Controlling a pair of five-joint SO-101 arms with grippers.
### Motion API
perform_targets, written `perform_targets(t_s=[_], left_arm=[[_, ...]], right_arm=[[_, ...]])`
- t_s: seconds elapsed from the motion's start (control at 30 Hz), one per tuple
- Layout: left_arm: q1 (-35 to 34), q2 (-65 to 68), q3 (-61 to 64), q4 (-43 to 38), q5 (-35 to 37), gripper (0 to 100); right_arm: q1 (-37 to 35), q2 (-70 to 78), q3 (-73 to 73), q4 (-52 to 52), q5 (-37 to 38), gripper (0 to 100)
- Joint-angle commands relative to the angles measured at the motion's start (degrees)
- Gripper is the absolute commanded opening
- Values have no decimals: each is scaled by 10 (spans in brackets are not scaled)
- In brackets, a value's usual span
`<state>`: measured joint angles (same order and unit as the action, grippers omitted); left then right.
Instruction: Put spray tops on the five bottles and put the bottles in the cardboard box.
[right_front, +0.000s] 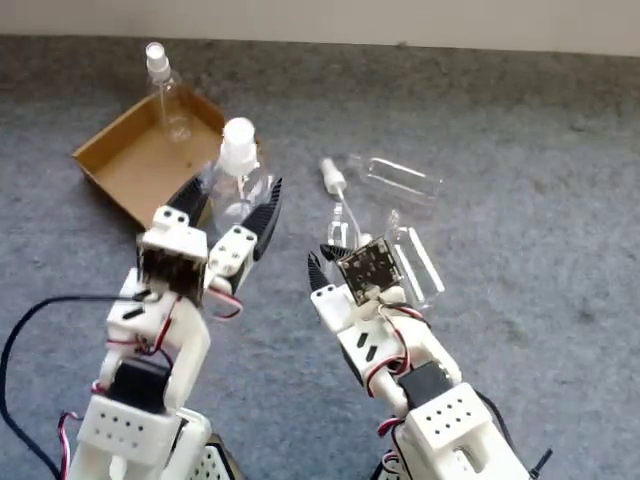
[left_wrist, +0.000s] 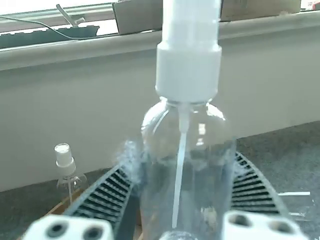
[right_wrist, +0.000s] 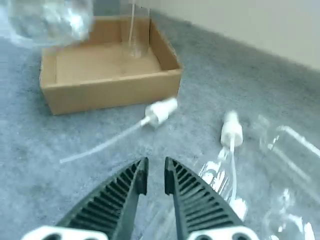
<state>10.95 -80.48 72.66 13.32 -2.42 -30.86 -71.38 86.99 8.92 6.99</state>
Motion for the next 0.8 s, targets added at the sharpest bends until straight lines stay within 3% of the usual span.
perform_targets(t_s=[0.0, 0.1, 0.4, 0.57, 0.77], left_arm=[[28, 78, -73, 1, -4, 147], [51, 104, -85, -9, -4, 147], [66, 168, -84, -161, 1, 147], [104, 214, -83, -203, 112, 147], [131, 239, -73, -216, 130, 147]], right_arm=[[-1, -101, -9, 54, 3, 47], [-1, -179, -10, 126, 3, 47], [-7, -252, 27, 126, 3, 47], [-49, -253, 46, 102, 3, 47], [-57, -253, 70, 59, -14, 47]])
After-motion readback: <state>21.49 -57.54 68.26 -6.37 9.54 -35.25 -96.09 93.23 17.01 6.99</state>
